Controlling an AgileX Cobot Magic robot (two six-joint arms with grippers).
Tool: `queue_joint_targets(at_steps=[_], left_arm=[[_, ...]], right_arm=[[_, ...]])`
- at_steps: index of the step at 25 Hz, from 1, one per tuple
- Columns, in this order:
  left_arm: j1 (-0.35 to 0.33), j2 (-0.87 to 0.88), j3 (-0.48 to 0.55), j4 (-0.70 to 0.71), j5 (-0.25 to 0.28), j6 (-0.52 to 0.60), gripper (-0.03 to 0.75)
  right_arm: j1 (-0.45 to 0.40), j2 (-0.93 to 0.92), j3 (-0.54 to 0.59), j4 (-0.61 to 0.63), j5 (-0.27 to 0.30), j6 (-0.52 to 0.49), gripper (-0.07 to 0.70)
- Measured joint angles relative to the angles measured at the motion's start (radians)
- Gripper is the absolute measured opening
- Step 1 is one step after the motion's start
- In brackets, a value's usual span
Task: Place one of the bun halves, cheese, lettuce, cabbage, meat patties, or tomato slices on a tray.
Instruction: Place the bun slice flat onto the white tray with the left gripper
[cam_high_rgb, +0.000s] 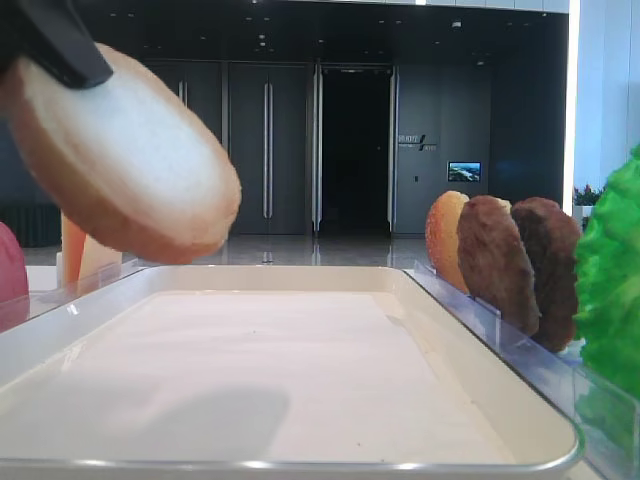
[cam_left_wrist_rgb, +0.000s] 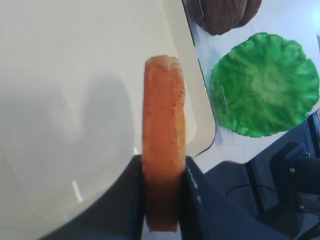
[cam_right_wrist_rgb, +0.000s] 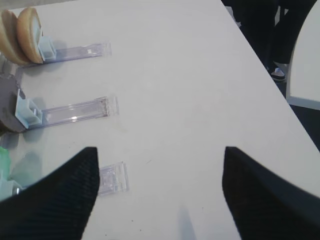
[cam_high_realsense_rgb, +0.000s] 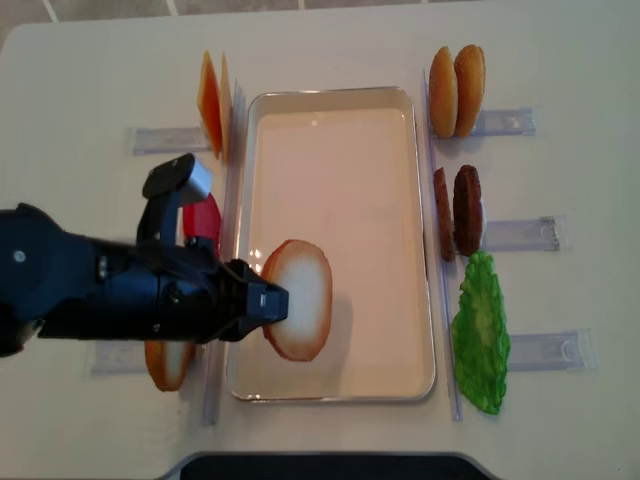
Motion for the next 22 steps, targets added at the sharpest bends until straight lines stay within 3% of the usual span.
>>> queue_joint_targets(at_steps=[6, 12, 17, 22], left_arm=[[0.037, 0.103, 0.025, -0.301, -0.024, 0.366, 0.144], [0.039, 0.262, 0.025, -0.579, -0.019, 0.652, 0.144], [0.039, 0.366, 0.025, -0.720, 0.011, 0.834, 0.144], [0.039, 0.437, 0.002, -0.735, 0.034, 0.892, 0.143]], right_arm=[[0.000, 0.000, 0.000, 0.000, 0.000, 0.000, 0.520], [0.000, 0.000, 0.000, 0.000, 0.000, 0.000, 0.520], [0.000, 0.000, 0.000, 0.000, 0.000, 0.000, 0.520], [0.000, 0.000, 0.000, 0.000, 0.000, 0.000, 0.520]])
